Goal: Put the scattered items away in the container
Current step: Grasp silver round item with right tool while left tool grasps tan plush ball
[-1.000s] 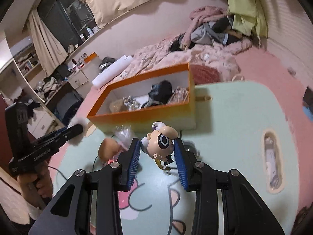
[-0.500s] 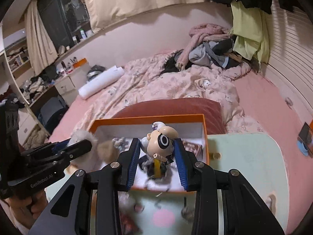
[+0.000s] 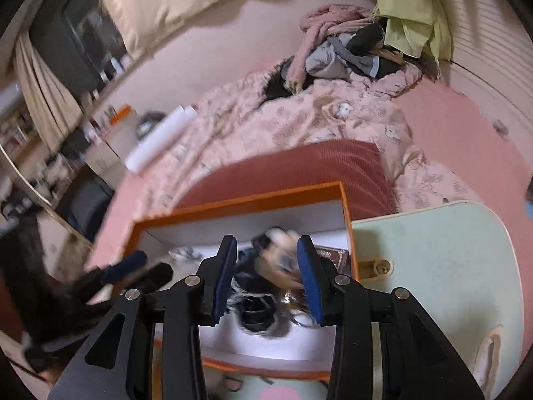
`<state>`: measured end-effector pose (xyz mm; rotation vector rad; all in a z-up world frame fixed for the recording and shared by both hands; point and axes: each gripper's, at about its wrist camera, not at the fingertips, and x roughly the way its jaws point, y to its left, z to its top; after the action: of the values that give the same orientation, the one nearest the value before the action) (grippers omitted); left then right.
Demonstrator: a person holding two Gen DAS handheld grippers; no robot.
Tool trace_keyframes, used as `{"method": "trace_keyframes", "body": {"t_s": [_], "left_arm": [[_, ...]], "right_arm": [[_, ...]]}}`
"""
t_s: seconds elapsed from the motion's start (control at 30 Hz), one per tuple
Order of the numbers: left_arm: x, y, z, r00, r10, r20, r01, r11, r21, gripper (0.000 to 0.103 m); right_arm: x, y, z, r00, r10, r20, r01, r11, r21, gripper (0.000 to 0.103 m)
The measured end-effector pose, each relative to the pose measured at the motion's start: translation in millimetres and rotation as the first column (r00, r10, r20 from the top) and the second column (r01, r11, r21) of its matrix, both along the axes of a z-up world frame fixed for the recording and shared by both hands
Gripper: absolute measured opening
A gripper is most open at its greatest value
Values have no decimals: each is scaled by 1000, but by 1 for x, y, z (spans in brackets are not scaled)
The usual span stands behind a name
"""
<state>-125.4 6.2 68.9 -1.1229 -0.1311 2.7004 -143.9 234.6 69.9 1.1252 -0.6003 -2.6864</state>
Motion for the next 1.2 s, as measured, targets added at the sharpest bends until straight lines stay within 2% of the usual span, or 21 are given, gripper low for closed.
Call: {"method": "trace_keyframes", "body": {"t_s": [0.1, 0.2, 0.33, 0.43, 0.53, 0.73, 0.8, 0.87, 0.9, 0.93, 1.03, 1.1, 1.2], "left_arm": [[17, -11, 15, 999, 16, -43, -15, 999, 28, 65], [36, -20, 23, 998, 28, -63, -25, 998, 55, 78], [71, -21, 18, 998, 12, -57, -12, 1000, -3, 80], [95, -15, 4, 999, -10, -44, 8, 998, -56, 80], [109, -4, -15, 999, -32, -19, 30, 994, -105, 80], [107, 11, -42, 998, -49, 40, 54, 992, -115, 79], [105, 12, -46, 997, -54, 52, 59, 993, -104, 73], [101, 11, -51, 994, -66, 82, 72, 994, -80, 60], [98, 12, -55, 991, -84, 105, 91, 994, -63, 48], [97, 12, -56, 989, -98, 112, 104, 993, -51, 42], [97, 13, -56, 990, -101, 99, 107, 993, -55, 36], [100, 12, -52, 993, -95, 73, 99, 994, -51, 35], [108, 9, -38, 996, -85, 10, 85, 995, -51, 35]], "right_arm": [[16, 8, 17, 998, -28, -50, 27, 1000, -11, 42], [34, 9, 30, 996, -20, -83, 22, 1000, 18, 46], [73, 0, 33, 995, -19, -98, 28, 996, 88, 54], [100, -7, 21, 996, -11, -84, 22, 991, 132, 56], [122, -12, -3, 998, -32, -44, 41, 977, 210, 56], [125, 4, -42, 995, -85, 56, 75, 983, 167, 56], [119, 1, -47, 995, -60, 82, 46, 985, 167, 56], [112, -6, -51, 995, -51, 89, 31, 978, 207, 56], [110, -8, -53, 994, -53, 94, 30, 973, 227, 56], [107, -11, -55, 993, -56, 101, 30, 970, 242, 56], [102, -18, -58, 993, -59, 102, 26, 955, 297, 56], [101, -21, -58, 994, -45, 102, 11, 948, 318, 31], [103, -21, -57, 995, -26, 93, -4, 950, 313, 31]]}}
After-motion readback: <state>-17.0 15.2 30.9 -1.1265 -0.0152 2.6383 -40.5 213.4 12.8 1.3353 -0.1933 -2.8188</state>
